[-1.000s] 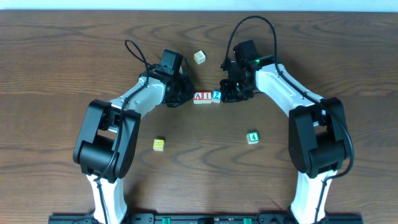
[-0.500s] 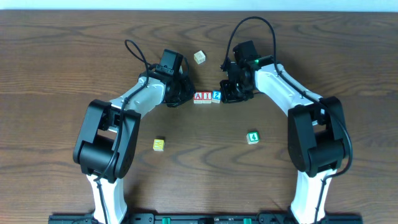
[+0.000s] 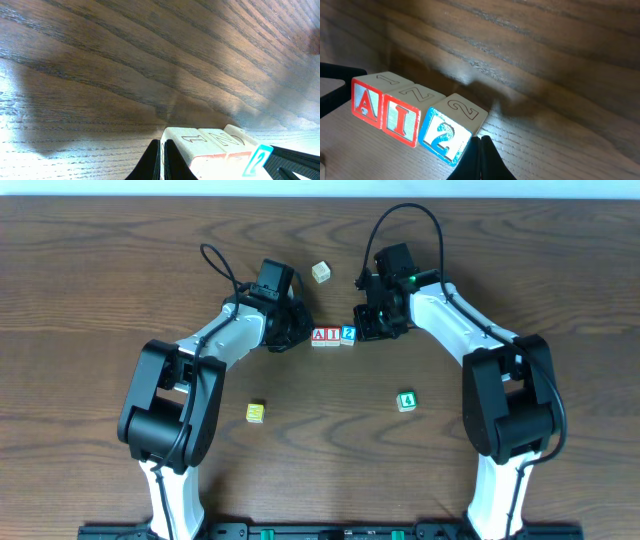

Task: Spell out Ai2

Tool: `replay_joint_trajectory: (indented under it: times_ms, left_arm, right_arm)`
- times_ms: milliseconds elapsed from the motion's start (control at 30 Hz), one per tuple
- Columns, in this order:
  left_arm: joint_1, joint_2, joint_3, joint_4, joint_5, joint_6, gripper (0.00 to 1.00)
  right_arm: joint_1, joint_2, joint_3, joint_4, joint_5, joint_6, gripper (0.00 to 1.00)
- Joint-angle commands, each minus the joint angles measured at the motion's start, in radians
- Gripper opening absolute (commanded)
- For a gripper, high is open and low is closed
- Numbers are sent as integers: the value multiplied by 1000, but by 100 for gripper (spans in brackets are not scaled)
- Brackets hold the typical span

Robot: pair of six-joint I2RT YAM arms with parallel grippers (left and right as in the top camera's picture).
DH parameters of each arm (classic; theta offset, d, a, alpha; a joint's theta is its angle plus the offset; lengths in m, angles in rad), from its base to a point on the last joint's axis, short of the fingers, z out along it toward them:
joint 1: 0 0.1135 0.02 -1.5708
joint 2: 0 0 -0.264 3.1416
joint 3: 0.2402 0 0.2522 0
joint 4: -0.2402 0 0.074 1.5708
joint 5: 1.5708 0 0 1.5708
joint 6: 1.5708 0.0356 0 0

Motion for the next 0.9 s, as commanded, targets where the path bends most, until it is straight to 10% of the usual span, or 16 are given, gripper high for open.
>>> replay_joint_trajectory:
  times_ms: [0, 867]
  left_arm:
    - [4, 18, -2, 3, 5, 0, 6]
    - [119, -35, 10, -33, 3, 42, 6]
  right_arm:
    - [23, 14, -5, 10, 6, -5, 1]
    - [-27, 1, 81, -107, 89, -23, 1]
